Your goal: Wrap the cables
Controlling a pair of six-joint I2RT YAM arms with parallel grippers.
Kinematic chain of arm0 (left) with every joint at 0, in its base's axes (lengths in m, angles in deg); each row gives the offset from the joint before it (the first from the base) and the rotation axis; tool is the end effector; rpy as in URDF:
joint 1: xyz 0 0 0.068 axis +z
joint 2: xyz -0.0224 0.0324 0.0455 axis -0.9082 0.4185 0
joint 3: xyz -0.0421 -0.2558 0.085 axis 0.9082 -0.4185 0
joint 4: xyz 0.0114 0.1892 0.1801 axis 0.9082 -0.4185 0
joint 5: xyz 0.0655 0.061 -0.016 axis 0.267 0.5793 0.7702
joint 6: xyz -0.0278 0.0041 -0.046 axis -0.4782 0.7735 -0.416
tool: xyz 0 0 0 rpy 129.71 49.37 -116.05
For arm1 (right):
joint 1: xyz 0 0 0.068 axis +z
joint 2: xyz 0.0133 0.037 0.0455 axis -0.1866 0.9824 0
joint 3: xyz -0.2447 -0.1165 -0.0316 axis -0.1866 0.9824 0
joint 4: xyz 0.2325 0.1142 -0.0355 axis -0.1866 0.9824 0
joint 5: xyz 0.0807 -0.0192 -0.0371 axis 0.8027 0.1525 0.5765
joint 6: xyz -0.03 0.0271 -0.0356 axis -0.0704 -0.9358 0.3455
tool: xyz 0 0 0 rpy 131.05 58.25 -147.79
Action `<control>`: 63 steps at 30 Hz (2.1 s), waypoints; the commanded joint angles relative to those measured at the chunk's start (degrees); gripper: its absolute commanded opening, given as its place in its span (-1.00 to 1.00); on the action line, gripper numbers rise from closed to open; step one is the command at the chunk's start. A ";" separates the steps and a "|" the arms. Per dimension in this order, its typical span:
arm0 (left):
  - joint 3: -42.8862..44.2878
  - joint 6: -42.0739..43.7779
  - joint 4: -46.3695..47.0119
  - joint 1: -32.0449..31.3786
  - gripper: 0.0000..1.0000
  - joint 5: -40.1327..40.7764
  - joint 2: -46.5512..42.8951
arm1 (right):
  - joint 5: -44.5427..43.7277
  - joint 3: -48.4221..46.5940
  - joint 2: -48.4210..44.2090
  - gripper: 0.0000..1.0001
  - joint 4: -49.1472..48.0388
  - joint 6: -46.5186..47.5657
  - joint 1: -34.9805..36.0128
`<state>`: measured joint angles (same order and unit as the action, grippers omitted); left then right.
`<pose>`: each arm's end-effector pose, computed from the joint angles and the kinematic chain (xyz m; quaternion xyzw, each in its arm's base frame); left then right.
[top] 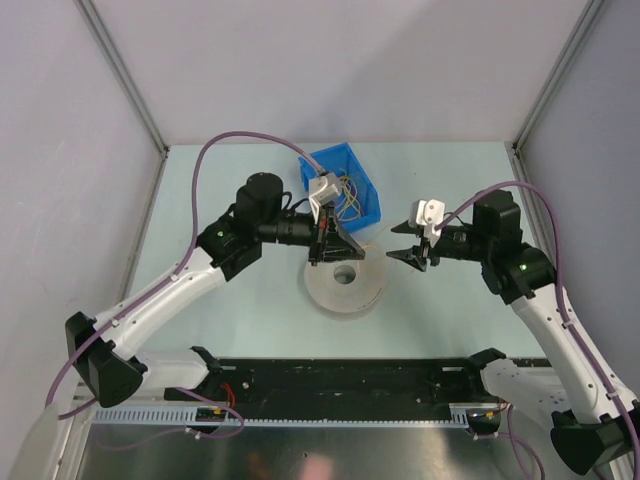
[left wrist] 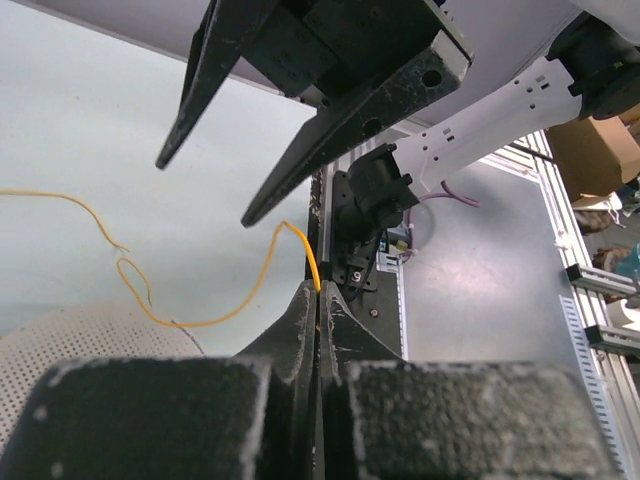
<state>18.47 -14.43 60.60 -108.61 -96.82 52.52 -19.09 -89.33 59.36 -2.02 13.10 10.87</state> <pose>0.1841 -0.2100 0.3917 0.4289 0.6265 -0.5473 0.3522 0.1619 0.0916 0.3787 -0.5790 0.5474 0.2383 0.5553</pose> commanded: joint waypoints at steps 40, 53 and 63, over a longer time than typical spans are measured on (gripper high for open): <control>-8.22 -13.98 22.08 1.06 -1.00 25.18 -7.21 | -33.83 0.01 4.09 0.08 -24.54 -14.33 26.30; -7.80 -15.42 22.17 1.08 -1.00 26.00 -6.77 | -30.22 0.00 4.15 0.09 -26.63 -21.08 21.39; -7.56 -15.52 22.15 1.06 -1.00 27.60 -6.22 | -30.62 0.04 6.34 -0.19 -27.34 -19.46 24.12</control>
<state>10.06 -29.79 80.36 -107.71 -71.42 46.78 -48.93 -88.91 65.37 -26.83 -6.70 33.82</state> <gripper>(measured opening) 0.006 0.438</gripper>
